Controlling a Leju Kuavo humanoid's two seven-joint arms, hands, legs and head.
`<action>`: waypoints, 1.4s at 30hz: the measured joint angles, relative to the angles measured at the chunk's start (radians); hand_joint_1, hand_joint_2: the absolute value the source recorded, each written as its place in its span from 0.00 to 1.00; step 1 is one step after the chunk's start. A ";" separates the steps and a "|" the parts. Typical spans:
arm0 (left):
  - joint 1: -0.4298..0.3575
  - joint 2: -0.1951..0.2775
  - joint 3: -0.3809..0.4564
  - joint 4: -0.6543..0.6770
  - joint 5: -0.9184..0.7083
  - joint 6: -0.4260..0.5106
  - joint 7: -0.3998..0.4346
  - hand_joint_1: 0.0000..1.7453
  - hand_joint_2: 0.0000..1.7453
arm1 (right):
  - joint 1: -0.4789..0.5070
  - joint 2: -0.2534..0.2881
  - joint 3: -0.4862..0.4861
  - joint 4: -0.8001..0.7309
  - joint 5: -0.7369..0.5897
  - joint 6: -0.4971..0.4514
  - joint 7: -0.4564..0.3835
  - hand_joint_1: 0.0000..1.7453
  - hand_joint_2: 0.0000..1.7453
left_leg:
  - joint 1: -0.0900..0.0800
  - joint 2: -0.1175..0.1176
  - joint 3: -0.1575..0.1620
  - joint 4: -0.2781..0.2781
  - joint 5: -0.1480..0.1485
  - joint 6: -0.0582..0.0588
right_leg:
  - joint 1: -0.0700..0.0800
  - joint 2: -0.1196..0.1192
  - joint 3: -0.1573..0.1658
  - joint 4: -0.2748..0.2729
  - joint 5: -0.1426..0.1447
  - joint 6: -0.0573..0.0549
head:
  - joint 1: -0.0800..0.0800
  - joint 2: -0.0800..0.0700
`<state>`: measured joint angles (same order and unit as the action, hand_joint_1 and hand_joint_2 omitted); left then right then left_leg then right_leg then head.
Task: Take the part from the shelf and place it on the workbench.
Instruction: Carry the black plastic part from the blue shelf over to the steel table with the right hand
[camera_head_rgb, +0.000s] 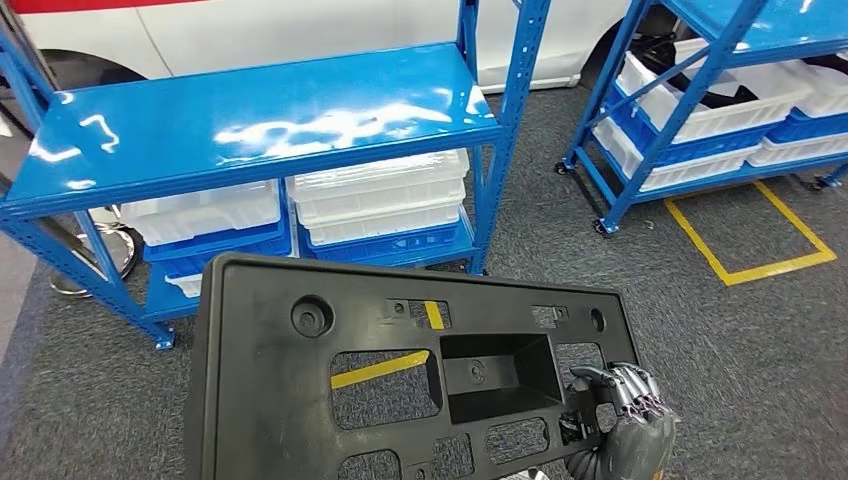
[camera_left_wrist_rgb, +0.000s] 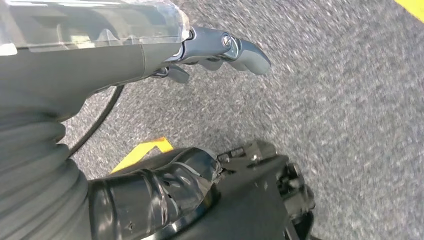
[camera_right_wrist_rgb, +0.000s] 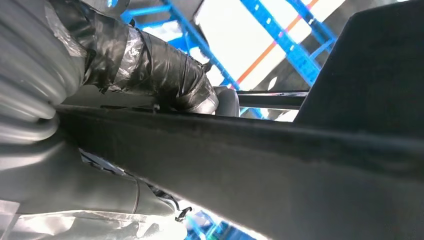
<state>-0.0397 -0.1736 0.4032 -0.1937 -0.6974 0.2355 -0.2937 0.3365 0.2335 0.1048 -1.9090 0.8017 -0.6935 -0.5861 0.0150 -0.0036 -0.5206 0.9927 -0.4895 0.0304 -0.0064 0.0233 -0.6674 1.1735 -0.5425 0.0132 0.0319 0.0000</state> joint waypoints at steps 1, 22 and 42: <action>0.001 0.000 0.001 0.000 0.000 0.001 0.000 0.00 1.00 | 0.002 0.002 -0.005 -0.001 -0.003 0.000 -0.003 1.00 1.00 | -0.001 0.012 -0.002 0.001 0.000 0.002 | -0.001 -0.009 -0.029 0.066 -0.032 0.002 | 0.000 0.000; 0.002 0.000 0.026 0.000 -0.011 0.001 -0.004 0.00 1.00 | 0.045 0.065 -0.102 -0.063 -0.065 0.000 -0.072 1.00 1.00 | -0.005 -0.019 -0.028 0.102 -0.043 -0.036 | 0.002 0.042 0.083 -0.134 0.069 -0.047 | 0.000 0.000; -0.005 -0.002 0.048 0.000 -0.018 -0.011 -0.007 0.00 1.00 | 0.081 0.080 -0.161 -0.111 -0.115 0.000 -0.101 1.00 1.00 | -0.012 0.101 0.009 0.009 -0.020 -0.031 | 0.002 -0.057 0.091 -0.133 0.049 -0.022 | 0.001 0.000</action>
<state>-0.0446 -0.1755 0.4515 -0.1938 -0.7154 0.2247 -0.3012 0.4173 0.3133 -0.0560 -2.0195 0.6867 -0.6939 -0.6871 0.0030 0.0979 -0.5112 1.0017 -0.5099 -0.0003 -0.0047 -0.0336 -0.5761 1.0405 -0.4937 -0.0093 0.0327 0.0000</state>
